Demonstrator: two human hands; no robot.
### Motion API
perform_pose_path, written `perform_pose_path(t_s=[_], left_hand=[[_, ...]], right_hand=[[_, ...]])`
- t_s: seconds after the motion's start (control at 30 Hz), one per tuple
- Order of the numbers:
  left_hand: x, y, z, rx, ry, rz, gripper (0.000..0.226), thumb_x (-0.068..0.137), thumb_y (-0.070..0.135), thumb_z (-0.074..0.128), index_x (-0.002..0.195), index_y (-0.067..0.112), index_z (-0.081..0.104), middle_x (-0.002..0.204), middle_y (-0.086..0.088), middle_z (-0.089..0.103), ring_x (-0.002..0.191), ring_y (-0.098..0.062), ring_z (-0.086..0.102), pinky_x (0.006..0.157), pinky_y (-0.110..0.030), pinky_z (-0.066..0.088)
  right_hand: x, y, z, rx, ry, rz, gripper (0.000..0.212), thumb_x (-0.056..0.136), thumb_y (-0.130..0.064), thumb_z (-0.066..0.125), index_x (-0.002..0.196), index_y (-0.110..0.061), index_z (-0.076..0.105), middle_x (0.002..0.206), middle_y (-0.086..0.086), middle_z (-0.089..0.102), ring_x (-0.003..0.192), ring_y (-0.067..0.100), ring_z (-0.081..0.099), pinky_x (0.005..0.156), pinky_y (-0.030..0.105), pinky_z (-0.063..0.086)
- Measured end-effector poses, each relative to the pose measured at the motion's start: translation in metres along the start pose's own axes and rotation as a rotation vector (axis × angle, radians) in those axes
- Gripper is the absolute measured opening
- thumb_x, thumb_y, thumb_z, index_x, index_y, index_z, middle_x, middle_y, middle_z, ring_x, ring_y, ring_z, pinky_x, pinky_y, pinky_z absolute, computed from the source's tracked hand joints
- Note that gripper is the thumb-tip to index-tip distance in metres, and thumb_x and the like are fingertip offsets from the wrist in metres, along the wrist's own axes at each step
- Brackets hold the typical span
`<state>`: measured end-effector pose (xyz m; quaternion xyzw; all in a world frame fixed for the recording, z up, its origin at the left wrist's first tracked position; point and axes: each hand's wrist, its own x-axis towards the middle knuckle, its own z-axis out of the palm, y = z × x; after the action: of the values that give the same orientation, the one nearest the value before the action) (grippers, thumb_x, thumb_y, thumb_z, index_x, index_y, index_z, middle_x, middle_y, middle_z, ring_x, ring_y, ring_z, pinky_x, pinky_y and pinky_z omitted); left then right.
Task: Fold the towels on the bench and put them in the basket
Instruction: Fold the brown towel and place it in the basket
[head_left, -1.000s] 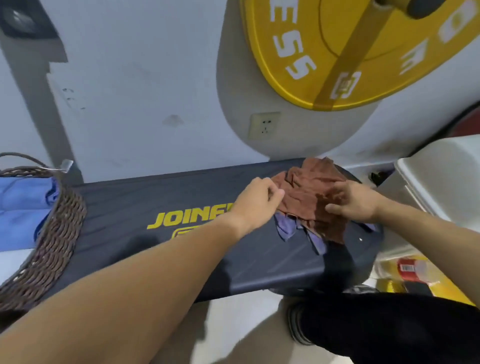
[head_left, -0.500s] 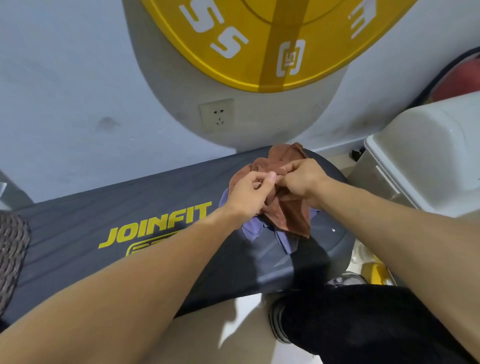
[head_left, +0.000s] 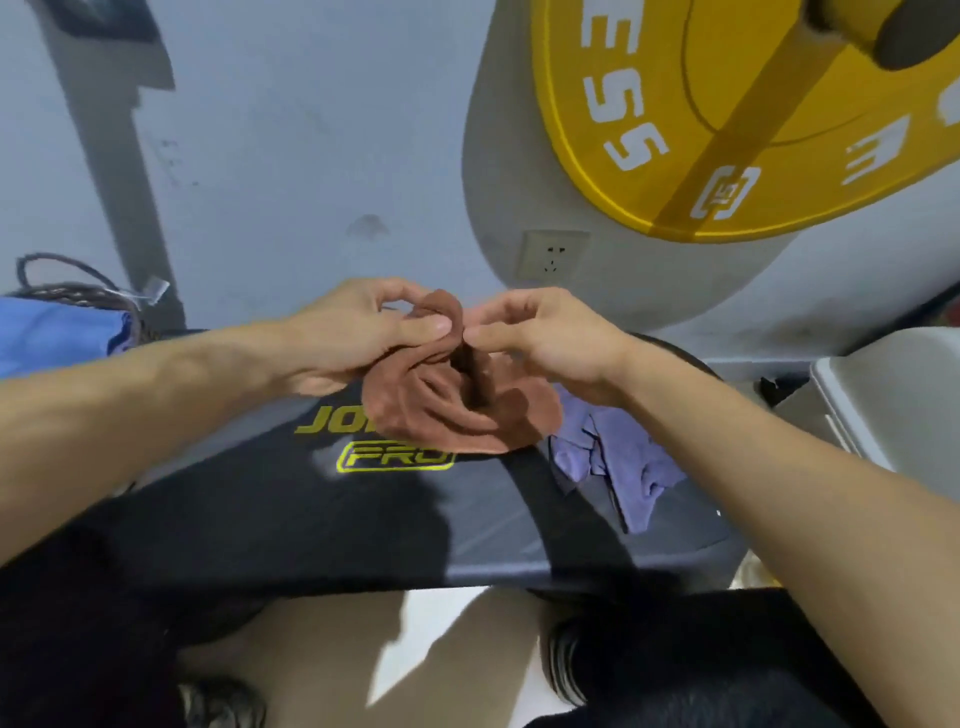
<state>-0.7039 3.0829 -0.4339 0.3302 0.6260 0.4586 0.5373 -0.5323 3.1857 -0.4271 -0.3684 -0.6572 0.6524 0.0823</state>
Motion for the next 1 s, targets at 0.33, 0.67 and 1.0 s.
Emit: perform_pose_path(t_s=[0.33,0.67,1.0], left_hand=[[-0.012,-0.039,-0.078,0.883,0.100,0.015,0.018,0.077,0.048,0.073,0.084,0.035,0.062,0.073,0.012,0.066,0.069,-0.003,0.061,0.057,-0.024,0.041],[0.015,-0.061,-0.117,1.155,0.086,-0.027,0.022,0.080,0.041,0.062,0.080,0.021,0.053,0.078,0.006,0.059,0.073,-0.010,0.053,0.062,-0.031,0.045],[0.014,-0.066,-0.145,1.396,-0.102,-0.494,0.039,0.091,0.047,0.056,0.093,0.009,0.061,0.075,-0.003,0.071,0.058,-0.019,0.069,0.057,-0.026,0.055]], right_hand=[[0.045,0.074,0.046,-0.568,-0.245,0.343,0.034,0.086,-0.020,0.076,0.113,-0.007,0.062,0.092,0.003,0.062,0.073,0.014,0.054,0.060,0.020,0.045],[0.076,0.124,0.095,-0.940,0.060,0.309,0.020,0.080,-0.022,0.067,0.069,-0.009,0.056,0.076,0.009,0.061,0.075,0.028,0.060,0.062,0.029,0.043],[0.091,0.119,0.086,-0.912,0.078,0.345,0.045,0.085,-0.036,0.069,0.111,-0.003,0.054,0.105,0.013,0.063,0.103,0.031,0.063,0.068,0.027,0.044]])
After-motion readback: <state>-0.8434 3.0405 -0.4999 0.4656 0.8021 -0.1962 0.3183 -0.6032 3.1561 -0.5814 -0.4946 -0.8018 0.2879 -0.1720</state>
